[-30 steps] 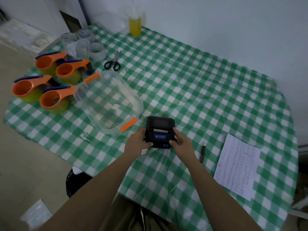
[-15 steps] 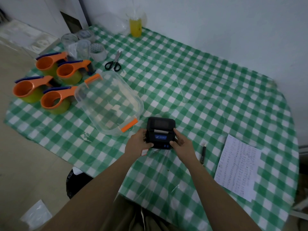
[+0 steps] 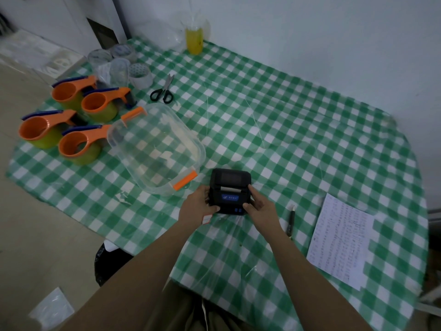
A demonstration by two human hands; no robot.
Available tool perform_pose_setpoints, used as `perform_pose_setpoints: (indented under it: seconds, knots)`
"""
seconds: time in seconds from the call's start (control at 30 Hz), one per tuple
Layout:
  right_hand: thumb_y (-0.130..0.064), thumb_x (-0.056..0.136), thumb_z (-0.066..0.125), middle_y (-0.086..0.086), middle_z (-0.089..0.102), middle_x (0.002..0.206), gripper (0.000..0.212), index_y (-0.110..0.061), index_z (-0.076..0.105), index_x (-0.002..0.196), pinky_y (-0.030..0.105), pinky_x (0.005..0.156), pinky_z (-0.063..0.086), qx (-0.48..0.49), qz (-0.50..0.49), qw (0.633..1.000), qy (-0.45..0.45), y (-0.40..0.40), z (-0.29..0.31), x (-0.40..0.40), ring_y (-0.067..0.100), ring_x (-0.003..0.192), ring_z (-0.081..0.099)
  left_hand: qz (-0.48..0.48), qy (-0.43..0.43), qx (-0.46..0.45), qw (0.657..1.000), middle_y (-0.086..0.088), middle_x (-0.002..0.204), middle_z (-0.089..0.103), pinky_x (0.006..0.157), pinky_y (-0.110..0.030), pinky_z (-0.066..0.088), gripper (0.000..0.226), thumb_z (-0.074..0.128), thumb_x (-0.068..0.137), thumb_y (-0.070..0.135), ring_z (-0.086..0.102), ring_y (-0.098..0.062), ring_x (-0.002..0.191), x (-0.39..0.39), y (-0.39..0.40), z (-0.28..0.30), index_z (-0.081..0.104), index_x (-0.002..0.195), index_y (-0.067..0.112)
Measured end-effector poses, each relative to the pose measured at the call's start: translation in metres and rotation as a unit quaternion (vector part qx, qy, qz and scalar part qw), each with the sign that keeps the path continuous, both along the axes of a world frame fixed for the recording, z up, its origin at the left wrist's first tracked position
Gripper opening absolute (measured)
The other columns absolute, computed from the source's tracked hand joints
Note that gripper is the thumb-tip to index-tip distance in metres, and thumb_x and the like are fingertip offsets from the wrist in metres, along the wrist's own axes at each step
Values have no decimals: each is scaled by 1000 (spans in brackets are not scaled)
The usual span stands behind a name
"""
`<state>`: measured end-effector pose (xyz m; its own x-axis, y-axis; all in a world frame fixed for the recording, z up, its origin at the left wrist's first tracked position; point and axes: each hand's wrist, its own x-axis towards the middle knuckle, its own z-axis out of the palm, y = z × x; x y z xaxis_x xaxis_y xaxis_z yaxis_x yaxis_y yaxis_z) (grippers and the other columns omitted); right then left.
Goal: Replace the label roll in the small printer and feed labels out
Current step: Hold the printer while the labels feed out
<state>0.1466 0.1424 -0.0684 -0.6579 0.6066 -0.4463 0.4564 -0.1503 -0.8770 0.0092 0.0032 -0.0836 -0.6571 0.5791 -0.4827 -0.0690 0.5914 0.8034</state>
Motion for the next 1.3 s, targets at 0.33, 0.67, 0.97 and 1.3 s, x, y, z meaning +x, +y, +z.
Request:
perform_pose_setpoints:
  seconds: [0.33, 0.67, 0.97, 1.3]
  knots:
    - [5, 87, 56, 9, 50, 139, 57, -17, 42, 137, 32, 104, 40, 6, 1, 1000, -4, 0, -1, 0, 17, 125, 49, -4, 3, -2, 1000, -18, 118, 65, 96, -53, 49, 69, 72, 53, 25, 62, -30, 109, 1, 1, 2, 50, 116, 7]
    - [4, 87, 56, 9, 49, 139, 57, -17, 42, 138, 32, 105, 39, 5, 3, 1000, 0, 0, -1, 1, 19, 126, 48, 5, -8, 11, 1000, -19, 119, 65, 97, -53, 48, 75, 73, 50, 28, 62, -30, 110, 1, 0, 3, 50, 118, 7]
    - [4, 87, 56, 9, 50, 139, 57, -18, 42, 137, 41, 108, 39, 1, 0, 1000, 4, -1, -3, 2, 19, 126, 47, 3, -13, 9, 1000, -19, 119, 64, 97, -55, 48, 73, 73, 51, 27, 62, -30, 110, 1, -1, 2, 50, 117, 8]
    - [2, 87, 57, 10, 50, 139, 58, -22, 41, 137, 44, 107, 40, 0, 4, 1000, -1, 0, -4, 2, 19, 127, 48, -3, -21, 13, 1000, -19, 120, 64, 98, -54, 47, 78, 74, 48, 32, 62, -30, 110, 1, -1, 8, 49, 117, 7]
